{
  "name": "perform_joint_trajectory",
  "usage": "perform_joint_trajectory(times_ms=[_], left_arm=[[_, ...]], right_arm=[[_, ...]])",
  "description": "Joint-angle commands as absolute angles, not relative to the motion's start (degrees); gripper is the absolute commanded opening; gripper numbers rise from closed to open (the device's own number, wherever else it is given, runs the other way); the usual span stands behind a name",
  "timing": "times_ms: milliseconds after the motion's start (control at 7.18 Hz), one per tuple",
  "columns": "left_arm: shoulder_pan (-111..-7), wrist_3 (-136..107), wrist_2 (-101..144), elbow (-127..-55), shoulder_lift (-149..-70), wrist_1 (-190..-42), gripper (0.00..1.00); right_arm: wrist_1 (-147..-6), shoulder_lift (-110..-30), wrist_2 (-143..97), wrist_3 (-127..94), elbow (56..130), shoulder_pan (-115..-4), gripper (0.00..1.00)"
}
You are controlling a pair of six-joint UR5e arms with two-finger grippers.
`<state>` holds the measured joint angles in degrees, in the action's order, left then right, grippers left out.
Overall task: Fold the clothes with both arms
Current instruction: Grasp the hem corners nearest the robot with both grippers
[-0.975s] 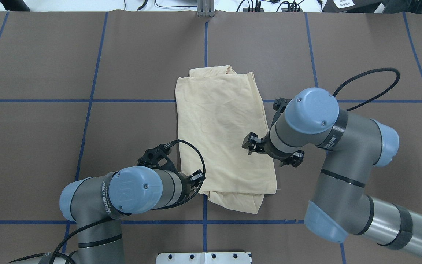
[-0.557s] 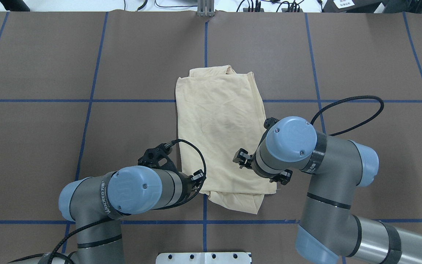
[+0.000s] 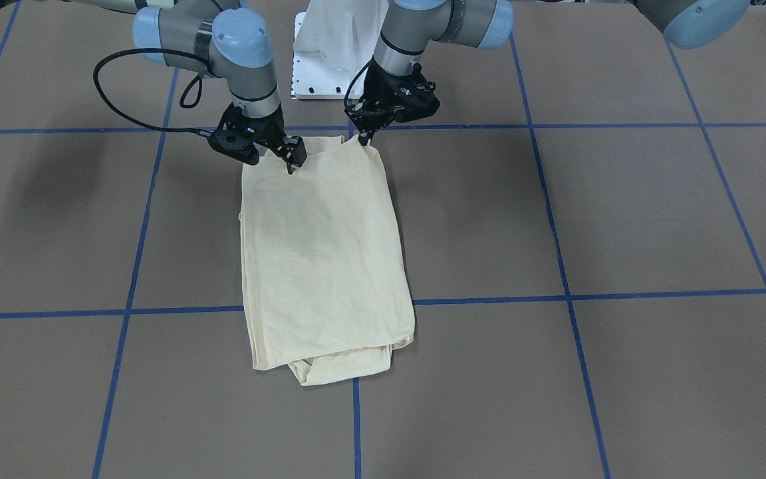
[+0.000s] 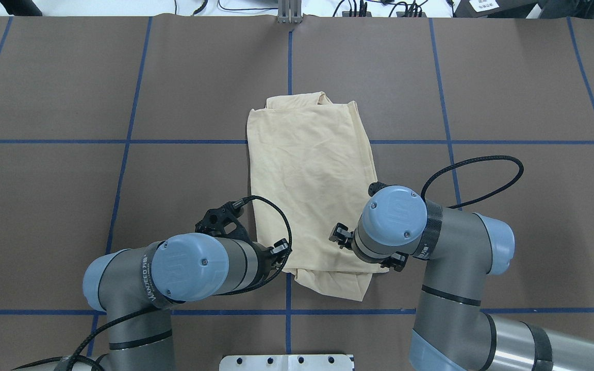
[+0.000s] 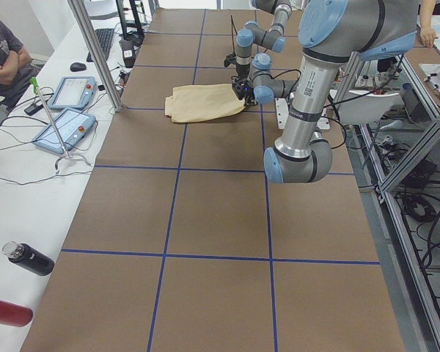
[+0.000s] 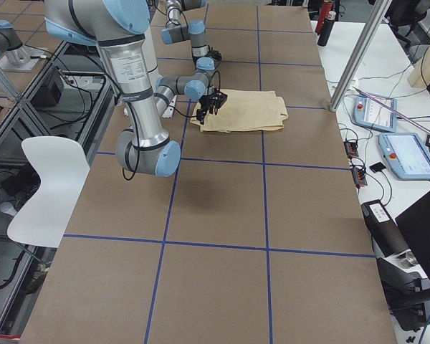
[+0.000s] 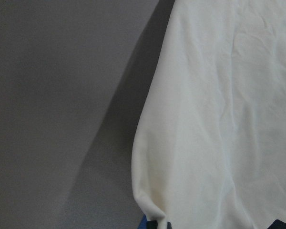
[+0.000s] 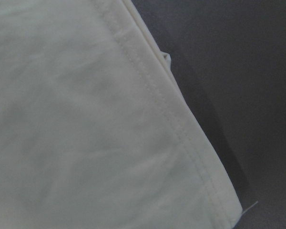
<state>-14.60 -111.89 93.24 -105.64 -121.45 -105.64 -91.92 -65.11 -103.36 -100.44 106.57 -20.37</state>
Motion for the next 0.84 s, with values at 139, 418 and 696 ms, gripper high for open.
perform_joint_trajectory(times_ms=[139, 418, 696], left_arm=[[-14.6, -112.0, 93.3, -105.7, -121.5, -105.6, 0.00], [-14.6, -112.0, 93.3, -106.1, -121.5, -105.6, 0.00], [-14.6, -111.9, 93.3, -106.1, -121.5, -105.6, 0.00]], right_arm=[[-92.0, -65.5, -103.4, -100.4, 106.4, -19.0, 0.94], [-92.0, -65.5, -103.4, -100.4, 106.3, -19.1, 0.90], [-92.0, -65.7, -103.4, -100.3, 106.2, -19.2, 0.86]])
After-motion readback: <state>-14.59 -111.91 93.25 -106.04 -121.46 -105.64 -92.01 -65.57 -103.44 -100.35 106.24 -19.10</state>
